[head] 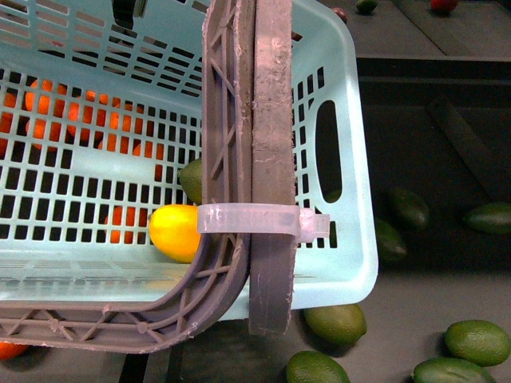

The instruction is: Pick mango and avocado into basket

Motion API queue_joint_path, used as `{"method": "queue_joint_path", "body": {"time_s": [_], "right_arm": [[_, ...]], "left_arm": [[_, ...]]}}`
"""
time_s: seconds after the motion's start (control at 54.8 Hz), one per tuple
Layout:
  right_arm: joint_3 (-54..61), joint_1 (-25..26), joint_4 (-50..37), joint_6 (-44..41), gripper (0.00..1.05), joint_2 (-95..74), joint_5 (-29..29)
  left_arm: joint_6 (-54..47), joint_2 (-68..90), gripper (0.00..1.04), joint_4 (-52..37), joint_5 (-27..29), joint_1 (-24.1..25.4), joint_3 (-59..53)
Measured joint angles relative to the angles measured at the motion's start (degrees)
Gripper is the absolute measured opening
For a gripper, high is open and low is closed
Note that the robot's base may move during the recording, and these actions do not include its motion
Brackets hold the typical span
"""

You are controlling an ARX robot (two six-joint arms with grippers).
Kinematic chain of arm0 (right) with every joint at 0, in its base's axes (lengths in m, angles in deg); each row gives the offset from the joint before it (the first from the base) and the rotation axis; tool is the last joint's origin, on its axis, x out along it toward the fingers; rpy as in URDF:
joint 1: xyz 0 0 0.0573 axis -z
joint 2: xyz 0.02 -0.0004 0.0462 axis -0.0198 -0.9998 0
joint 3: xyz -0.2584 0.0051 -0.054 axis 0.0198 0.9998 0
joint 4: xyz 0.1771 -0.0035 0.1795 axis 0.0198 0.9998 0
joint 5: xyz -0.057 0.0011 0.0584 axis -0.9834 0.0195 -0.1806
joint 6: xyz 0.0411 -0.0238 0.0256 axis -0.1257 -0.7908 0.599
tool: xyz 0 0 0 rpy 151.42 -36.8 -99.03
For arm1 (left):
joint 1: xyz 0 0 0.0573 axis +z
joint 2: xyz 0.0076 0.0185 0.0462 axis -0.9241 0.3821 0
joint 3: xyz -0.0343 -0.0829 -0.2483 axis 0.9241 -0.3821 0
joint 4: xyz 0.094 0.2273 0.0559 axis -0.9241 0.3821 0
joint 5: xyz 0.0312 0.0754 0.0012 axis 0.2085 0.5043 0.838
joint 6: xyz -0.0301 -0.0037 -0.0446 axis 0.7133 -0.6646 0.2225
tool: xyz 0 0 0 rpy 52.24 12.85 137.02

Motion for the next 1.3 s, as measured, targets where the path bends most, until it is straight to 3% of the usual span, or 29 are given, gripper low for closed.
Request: {"method": "queue_joint_path", "body": {"time_s": [0.292, 0.347, 0.475, 0.767, 1.296], "right_arm": [[0.0, 0.0, 0.0, -0.1, 0.04, 0.0, 0.0], [0.0, 0.0, 0.0, 0.0, 0.17, 0.0, 0.0], [0.0, 0.0, 0.0, 0.0, 0.35, 0.0, 0.0], [0.0, 0.0, 0.0, 0.0, 0.98, 0.0, -0.2], [0.0, 0.0, 0.1, 0.0, 0.97, 0.0, -0.1]], "left_arm": [[0.0, 0.0, 0.07, 0.0, 0.2, 0.0, 0.0], [0.0, 0.0, 0.07, 0.0, 0.1, 0.0, 0.0], [0.0, 0.0, 0.07, 0.0, 0.1, 0.0, 0.0], [-0.1, 0.0, 0.07, 0.0, -0.5, -0.5, 0.0], [0.1, 0.0, 0.07, 0.0, 0.0, -0.1, -0.2]]}}
